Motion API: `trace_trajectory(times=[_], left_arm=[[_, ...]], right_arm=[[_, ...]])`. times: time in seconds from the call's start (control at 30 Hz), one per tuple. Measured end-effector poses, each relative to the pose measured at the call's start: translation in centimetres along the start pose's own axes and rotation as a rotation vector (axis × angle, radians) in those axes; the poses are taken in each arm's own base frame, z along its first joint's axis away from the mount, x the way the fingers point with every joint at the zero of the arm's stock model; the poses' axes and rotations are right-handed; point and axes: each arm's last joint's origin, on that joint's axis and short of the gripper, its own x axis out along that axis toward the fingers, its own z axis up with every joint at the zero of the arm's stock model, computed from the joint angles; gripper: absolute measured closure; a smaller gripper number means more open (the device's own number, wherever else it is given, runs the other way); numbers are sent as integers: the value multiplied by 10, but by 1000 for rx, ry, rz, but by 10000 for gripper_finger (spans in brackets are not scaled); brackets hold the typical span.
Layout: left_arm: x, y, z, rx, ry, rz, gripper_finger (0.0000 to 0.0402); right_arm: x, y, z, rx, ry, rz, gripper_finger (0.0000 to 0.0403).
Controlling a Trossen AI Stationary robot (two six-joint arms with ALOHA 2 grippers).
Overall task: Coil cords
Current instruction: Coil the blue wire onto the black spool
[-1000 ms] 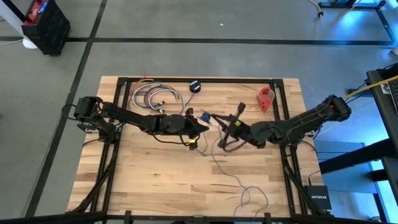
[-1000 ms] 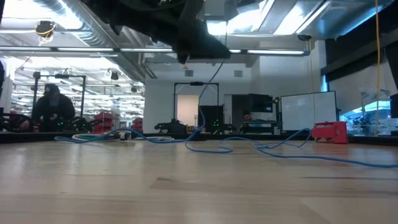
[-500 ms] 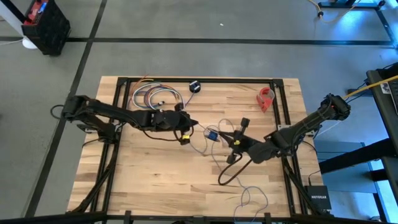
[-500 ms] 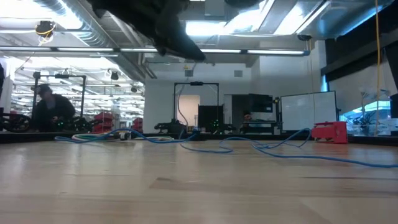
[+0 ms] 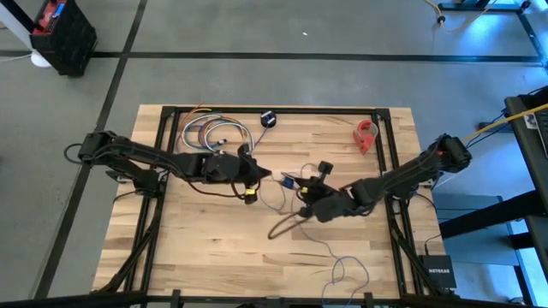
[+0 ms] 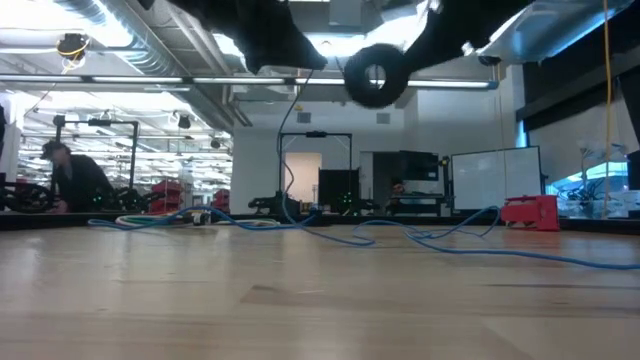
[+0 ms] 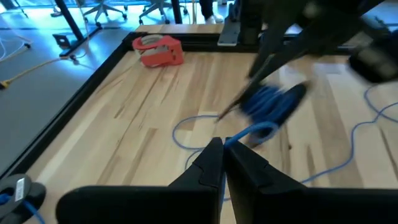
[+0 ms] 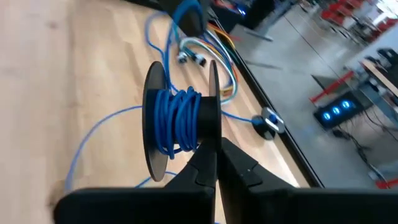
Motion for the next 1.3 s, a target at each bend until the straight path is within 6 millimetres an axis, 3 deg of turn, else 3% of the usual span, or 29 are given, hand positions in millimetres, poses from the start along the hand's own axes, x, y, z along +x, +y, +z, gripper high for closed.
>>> trace_trajectory(times=[0.27, 0.57, 0.97, 1.3], left_arm=[[-2, -7, 5, -32, -53, -25, 394], [-2, -9, 11, -49, -121, -32, 394], [2, -15, 11, -48, -143, -46, 394], [2, -16, 11, -20, -145, -49, 394]], right_arm=[[35, -11, -5, 48, 55, -88, 398], [56, -17, 3, 112, -5, -101, 398], [59, -25, 31, 133, -227, -109, 398], [45, -36, 49, 156, -355, -107, 398]])
